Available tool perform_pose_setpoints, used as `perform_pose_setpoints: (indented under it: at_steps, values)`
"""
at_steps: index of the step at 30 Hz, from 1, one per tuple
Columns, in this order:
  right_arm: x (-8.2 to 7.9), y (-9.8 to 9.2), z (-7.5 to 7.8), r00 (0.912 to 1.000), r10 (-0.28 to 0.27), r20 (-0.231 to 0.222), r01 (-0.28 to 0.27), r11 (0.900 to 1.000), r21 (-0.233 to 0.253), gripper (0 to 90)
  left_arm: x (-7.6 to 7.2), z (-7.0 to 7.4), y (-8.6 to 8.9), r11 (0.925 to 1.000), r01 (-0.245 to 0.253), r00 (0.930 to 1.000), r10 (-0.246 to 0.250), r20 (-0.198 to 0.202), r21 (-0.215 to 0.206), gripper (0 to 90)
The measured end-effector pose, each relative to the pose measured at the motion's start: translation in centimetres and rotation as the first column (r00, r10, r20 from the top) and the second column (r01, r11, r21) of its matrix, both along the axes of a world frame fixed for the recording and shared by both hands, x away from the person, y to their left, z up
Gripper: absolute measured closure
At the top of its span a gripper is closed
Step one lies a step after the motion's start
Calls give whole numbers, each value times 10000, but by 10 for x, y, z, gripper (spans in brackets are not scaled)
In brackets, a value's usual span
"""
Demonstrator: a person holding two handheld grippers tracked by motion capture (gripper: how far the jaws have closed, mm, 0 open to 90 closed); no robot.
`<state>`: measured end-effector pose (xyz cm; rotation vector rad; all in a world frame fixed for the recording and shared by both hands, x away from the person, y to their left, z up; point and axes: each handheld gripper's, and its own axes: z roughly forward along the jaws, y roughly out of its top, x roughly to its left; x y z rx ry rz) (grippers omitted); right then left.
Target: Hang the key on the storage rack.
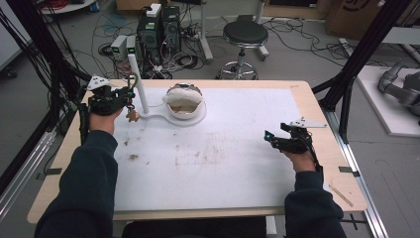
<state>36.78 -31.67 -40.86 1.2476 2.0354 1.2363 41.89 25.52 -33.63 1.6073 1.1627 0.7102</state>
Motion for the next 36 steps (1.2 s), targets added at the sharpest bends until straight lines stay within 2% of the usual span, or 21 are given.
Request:
perform_pose_setpoints:
  at_steps: [1, 2, 3, 4, 6, 8, 9, 10, 12, 14, 16, 19, 24, 25, 29, 32, 33, 35, 36]
  values:
    - [0, 0, 0, 10000, 3, 5, -3, 10000, -10, 219, 0, 0, 0, 10000, 0, 10000, 0, 0, 0, 677]
    - [0, 0, 0, 10000, 1, 2, -1, 10000, -2, 218, 0, -2, 2, 9996, -72, 9998, 77, 181, -266, 629]
    - [0, 0, 0, 10000, 9, 5, -9, 10000, -3, 219, 0, -2, 2, 9996, -72, 9998, 77, 181, -266, 548]
    - [-1, 0, 0, 10000, 35, 3, -35, 10000, 4, 218, -1, -4, 5, 9977, -133, 9995, 152, 285, -663, 496]
    - [-1, -1, 0, 10000, 48, 9, -48, 10000, -2, 218, -5, -12, 11, 9944, -64, 9994, 100, 342, -1052, 430]
    - [-1, -1, 0, 10000, 59, -4, -59, 10000, 2, 218, -8, -14, 13, 9932, -27, 9993, 70, 363, -1162, 344]
    - [-1, -1, 0, 10000, 72, -11, -72, 10000, -5, 218, -13, -17, 15, 9906, 15, 9984, 62, 560, -1368, 292]
    - [-1, -1, 0, 10000, 72, -11, -72, 10000, -5, 218, -13, -17, 15, 9906, 15, 9984, 62, 560, -1368, 238]
    - [-1, -1, 0, 9998, 158, 85, -157, 9998, -75, 218, -18, -22, 16, 9897, 318, 9958, -194, 893, -1399, 180]
    - [-1, 0, 0, 9998, 200, 84, -199, 9997, -104, 218, -23, -25, 16, 9886, 555, 9938, -412, 1028, -1402, 178]
    - [-1, -1, 0, 9996, 239, 117, -238, 9996, -141, 218, -30, -30, 13, 9898, 839, 9913, -711, 1109, -1155, 178]
    - [-2, -2, -1, 9992, 353, 176, -349, 9992, -210, 218, -40, -39, 9, 9872, 1355, 9847, -1249, 1217, -837, 182]
    - [-2, -5, -2, 9988, 413, 276, -406, 9989, -246, 215, -55, -52, 5, 9785, 1873, 9740, -1736, 1454, -865, 187]
    - [-2, -5, -2, 9988, 413, 276, -406, 9989, -246, 215, -57, -53, 4, 9781, 1882, 9749, -1751, 1374, -884, 187]
    - [-3, -4, -1, 9986, 434, 294, -426, 9987, -274, 215, -65, -60, 3, 9762, 1909, 9736, -1750, 1463, -1027, 187]
    - [-4, -5, -1, 9985, 447, 319, -438, 9986, -301, 215, -69, -69, 3, 9795, 1730, 9797, -1604, 1199, -1029, 183]
    - [-5, -5, -1, 9985, 451, 310, -442, 9986, -285, 215, -70, -73, 3, 9774, 1718, 9814, -1589, 1078, -1233, 181]
    - [-4, -5, -1, 9984, 455, 344, -445, 9986, -296, 214, -73, -77, 4, 9768, 1647, 9825, -1501, 1107, -1368, 179]
    - [-5, -6, -1, 9985, 442, 309, -434, 9987, -267, 214, -75, -76, 4, 9782, 1642, 9818, -1496, 1171, -1271, 179]
